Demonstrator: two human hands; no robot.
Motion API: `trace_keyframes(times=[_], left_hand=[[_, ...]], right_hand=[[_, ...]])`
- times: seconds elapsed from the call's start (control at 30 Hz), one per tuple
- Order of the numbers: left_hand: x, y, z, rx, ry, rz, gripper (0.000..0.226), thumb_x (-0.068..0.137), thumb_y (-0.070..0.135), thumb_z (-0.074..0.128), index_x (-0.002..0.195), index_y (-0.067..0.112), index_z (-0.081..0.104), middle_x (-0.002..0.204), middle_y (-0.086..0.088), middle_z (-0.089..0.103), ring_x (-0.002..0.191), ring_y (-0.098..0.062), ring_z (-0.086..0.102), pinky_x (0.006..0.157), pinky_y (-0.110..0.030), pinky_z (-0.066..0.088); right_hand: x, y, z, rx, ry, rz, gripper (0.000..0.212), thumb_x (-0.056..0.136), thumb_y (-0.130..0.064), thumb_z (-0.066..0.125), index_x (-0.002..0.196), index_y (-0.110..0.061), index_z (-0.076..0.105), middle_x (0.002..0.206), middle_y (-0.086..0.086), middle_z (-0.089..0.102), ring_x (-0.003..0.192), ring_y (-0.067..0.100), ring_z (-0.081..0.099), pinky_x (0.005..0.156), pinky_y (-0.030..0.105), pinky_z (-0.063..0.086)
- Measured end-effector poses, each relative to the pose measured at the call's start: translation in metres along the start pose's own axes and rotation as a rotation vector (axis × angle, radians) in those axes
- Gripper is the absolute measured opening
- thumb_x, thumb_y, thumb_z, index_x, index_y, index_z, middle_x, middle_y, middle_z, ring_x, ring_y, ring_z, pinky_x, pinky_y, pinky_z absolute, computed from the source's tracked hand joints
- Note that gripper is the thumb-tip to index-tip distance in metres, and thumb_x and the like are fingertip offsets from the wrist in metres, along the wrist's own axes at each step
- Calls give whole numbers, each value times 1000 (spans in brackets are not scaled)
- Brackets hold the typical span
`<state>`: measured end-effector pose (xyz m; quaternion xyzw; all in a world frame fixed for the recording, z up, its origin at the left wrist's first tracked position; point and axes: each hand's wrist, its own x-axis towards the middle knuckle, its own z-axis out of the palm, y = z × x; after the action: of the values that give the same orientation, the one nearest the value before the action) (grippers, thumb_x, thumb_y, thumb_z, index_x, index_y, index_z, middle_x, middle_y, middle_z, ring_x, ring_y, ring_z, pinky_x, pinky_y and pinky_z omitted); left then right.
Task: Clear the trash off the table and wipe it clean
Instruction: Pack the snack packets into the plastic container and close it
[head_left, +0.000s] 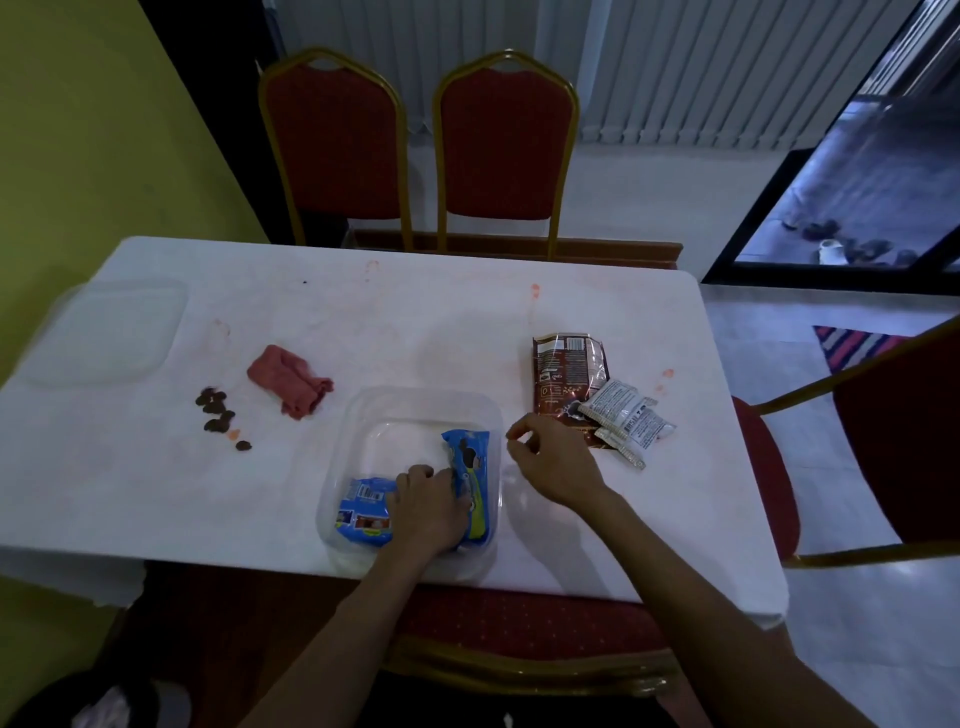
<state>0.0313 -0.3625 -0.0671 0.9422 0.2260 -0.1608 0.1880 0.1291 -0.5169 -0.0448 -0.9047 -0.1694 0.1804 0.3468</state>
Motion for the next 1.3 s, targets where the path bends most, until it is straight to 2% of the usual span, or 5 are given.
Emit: trace_keyframes(times=[0.3,0.6,0.77,1.1,1.3], left_hand=[[-2,3,-9,-268,35,-35,50,96,24,52,145,21,41,147,-9,42,134,-26,37,109,-38,33],[3,-1,-25,-440,57,-58,47,97,17,48,144,21,43,146,-10,43,134,-28,35,108,-37,33],[0,-6,-25,-541,71,-100,48,97,18,49,145,21,42,143,-7,45,131,-22,41,111,-36,36],[-7,-1,-23,-619,63,-117,47,95,18,50,142,19,47,139,-9,49,128,-21,45,108,-33,38],[-8,-8,-23,-655,82,-144,53,95,13,51,147,15,40,143,-11,48,127,-24,49,103,-31,39]], right_hand=[[44,31,-38,-199,83,97,16,90,-21,61,100,-11,70,96,7,72,85,19,64,74,28,48],[97,43,-37,-673,-81,387,94,82,-75,46,144,-6,38,145,24,45,134,43,39,113,52,27],[106,42,-29,-645,-138,449,114,73,-81,57,148,-3,23,151,28,33,138,44,31,114,54,21],[116,56,-47,-553,-137,414,112,58,-89,62,138,-12,46,140,20,50,131,42,39,111,54,29],[90,74,-77,-501,-202,528,114,56,-58,86,148,-31,23,153,22,12,141,51,16,107,68,26]])
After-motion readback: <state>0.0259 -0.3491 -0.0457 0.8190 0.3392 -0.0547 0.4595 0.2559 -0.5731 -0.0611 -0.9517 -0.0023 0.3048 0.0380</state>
